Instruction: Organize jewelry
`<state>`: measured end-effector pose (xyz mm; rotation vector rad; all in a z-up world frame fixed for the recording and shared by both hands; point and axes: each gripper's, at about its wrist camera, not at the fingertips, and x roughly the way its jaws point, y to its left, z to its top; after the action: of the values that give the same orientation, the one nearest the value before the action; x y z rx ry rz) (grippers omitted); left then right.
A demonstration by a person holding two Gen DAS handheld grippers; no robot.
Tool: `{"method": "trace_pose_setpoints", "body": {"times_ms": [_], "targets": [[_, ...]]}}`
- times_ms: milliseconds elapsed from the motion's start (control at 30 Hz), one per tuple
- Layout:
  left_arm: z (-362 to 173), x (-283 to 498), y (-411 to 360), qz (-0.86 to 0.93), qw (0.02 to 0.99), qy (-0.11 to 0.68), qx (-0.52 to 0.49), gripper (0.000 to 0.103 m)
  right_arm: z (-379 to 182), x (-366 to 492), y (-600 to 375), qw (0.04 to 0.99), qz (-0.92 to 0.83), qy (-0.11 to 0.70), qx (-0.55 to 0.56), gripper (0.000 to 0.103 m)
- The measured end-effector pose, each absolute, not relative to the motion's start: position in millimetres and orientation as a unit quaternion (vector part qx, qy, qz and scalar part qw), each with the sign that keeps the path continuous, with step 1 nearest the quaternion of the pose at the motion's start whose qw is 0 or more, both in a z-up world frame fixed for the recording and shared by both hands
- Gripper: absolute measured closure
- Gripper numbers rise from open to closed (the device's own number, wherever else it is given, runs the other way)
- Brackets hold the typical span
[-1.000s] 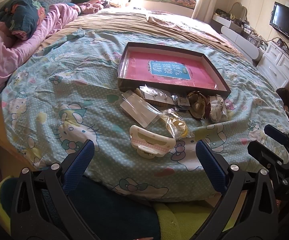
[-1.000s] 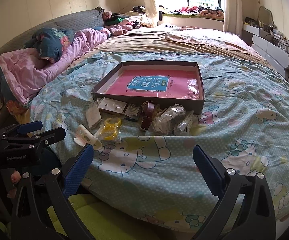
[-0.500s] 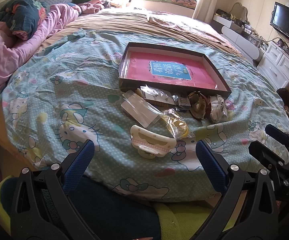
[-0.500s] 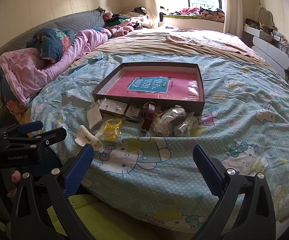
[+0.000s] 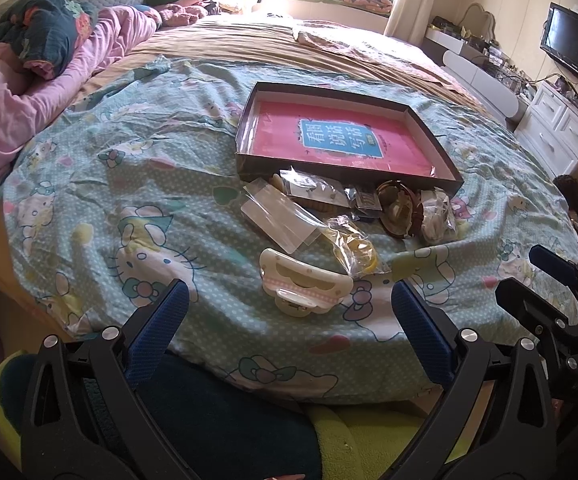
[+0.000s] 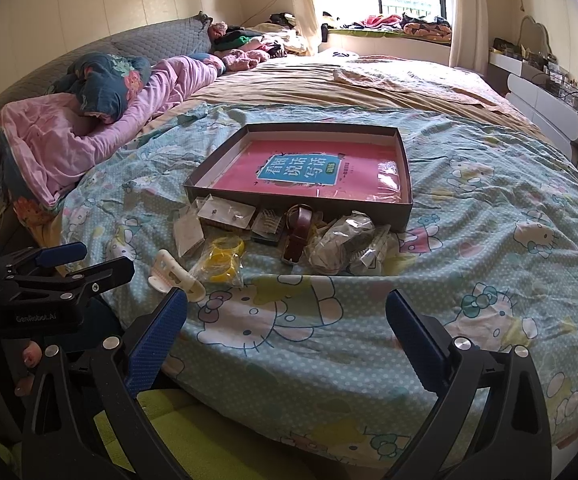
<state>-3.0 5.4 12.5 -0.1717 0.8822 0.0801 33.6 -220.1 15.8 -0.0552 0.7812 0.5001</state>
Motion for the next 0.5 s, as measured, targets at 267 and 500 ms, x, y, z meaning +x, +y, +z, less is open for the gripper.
{"method": "trace_pose_setpoints", "body": {"times_ms": [267,500], "targets": [[8,-2,10,0.044,0.897,0.431,-0.086,0.008,14,45,-215,0.891,0.245,0.380,-0.037,0.004],[-4,4,21,0.057,0.892,0.440,-0.093,0.008,11,57,-214,0.891,0.243,0.381,-0.043,0.004]]}}
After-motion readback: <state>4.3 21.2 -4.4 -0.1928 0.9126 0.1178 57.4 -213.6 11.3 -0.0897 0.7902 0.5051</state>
